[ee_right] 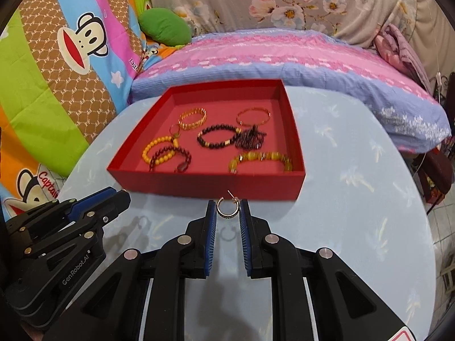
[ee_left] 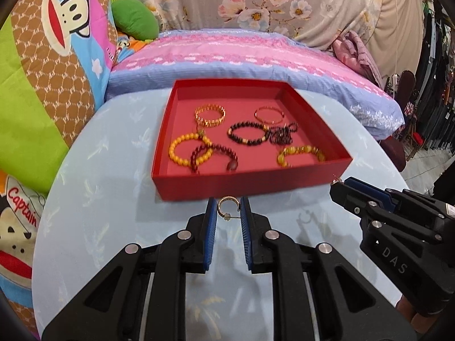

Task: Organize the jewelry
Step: 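Carry both small gold hoops into the red box and open both tools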

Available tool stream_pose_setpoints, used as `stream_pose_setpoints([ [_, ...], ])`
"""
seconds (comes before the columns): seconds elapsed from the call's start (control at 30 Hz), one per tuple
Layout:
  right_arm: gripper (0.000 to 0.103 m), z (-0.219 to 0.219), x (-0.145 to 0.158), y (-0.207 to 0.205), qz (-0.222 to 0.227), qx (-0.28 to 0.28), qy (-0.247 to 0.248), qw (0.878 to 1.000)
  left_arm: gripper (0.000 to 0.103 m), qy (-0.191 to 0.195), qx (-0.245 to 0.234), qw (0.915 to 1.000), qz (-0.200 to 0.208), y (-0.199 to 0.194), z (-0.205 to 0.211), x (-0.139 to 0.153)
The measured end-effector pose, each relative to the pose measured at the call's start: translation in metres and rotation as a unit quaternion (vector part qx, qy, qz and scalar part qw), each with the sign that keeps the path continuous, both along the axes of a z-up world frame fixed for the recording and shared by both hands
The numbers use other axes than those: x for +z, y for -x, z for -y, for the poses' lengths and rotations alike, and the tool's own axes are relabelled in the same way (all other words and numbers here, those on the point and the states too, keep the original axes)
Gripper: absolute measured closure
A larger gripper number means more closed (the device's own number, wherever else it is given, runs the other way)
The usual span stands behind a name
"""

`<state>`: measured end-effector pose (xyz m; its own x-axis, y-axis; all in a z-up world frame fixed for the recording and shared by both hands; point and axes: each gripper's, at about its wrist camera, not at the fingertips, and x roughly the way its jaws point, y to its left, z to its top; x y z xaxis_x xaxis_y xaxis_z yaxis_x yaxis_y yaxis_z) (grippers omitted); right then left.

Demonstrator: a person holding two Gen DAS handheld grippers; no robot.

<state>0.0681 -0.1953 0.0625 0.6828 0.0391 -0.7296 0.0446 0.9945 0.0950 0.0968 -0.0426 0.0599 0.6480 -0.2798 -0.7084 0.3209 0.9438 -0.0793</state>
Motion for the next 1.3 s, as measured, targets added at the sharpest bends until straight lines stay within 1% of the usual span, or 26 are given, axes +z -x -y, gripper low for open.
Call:
stream_pose_setpoints([
  [0.07, 0.088, 0.002, 0.007, -0.009, 0.007, 0.001, 0.005, 1.0, 0.087, 0.003, -0.001, 1.0, 0.009, -0.006, 0.002, 0.007],
  [0.23, 0.088, 0.013, 0.021, -0.036, 0.018, 0.001, -0.007, 1.0, 0.087, 0.004, -0.001, 0.9995, 0.031, -0.032, 0.009, 0.026],
  [0.43, 0.088, 0.02, 0.033, -0.078, 0.023, 0.006, -0.013, 1.0, 0.087, 0.015, -0.005, 0.9994, 0.032, -0.071, 0.017, 0.034],
  [0.63, 0.088, 0.023, 0.032, -0.12, 0.016, 0.01, -0.01, 1.0, 0.087, 0.009, 0.003, 0.9998, 0.018, -0.112, 0.03, 0.025],
  [0.8, 0.088, 0.023, 0.019, -0.148, 0.002, 0.009, -0.007, 1.0, 0.087, 0.002, 0.004, 1.0, 0.004, -0.138, 0.036, 0.012],
  [1.0, 0.088, 0.023, 0.004, -0.167, -0.013, 0.006, -0.015, 1.0, 0.087, 0.001, 0.007, 0.9999, -0.014, -0.16, 0.038, 0.0],
  [1.3, 0.087, 0.021, -0.007, -0.178, -0.024, 0.003, -0.011, 1.0, 0.087, -0.005, 0.005, 0.9997, -0.025, -0.173, 0.042, -0.008],
])
